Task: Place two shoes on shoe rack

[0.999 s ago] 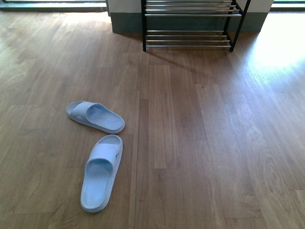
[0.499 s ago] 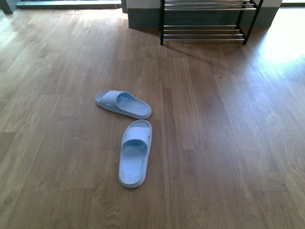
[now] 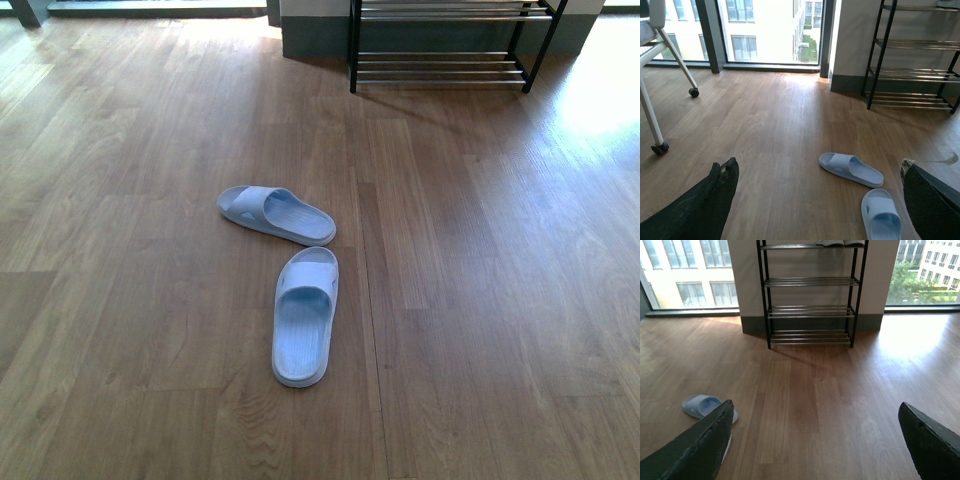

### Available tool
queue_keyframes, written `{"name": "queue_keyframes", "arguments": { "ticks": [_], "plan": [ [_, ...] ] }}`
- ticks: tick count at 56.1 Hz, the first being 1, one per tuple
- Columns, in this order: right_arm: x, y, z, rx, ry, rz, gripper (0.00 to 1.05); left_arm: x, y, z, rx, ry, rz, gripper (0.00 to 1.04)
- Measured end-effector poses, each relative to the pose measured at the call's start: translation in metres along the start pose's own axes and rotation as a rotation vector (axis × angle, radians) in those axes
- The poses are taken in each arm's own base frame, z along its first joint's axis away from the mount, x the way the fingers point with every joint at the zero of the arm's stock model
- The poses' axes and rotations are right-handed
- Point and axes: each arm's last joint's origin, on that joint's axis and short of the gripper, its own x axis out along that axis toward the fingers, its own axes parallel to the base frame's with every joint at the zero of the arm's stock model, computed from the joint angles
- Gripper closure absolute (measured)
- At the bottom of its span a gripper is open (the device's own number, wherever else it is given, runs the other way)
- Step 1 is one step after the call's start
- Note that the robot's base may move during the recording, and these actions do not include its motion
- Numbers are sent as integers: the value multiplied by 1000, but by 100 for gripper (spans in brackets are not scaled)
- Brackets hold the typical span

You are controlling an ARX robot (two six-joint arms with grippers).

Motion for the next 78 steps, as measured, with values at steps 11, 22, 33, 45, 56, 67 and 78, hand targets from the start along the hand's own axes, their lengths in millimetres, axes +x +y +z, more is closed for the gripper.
{"name": "queue_keyframes", "arguments": {
  "ticks": [11,22,33,45,56,67,78],
  "plan": [
    [0,0,0,0,1,0,9,0,0,0,0,0,0,9],
    [0,0,0,0,0,0,9,0,0,0,0,0,-1,9],
    [0,0,0,0,0,0,9,0,0,0,0,0,0,9],
    [0,0,0,0,0,0,9,0,0,0,0,0,-1,9],
    [0,0,0,0,0,0,9,0,0,0,0,0,-1,9],
    [0,0,0,0,0,0,9,0,0,0,0,0,-1,9],
    [0,0,0,0,0,2,9,0,0,0,0,0,0,9]
  ]
}}
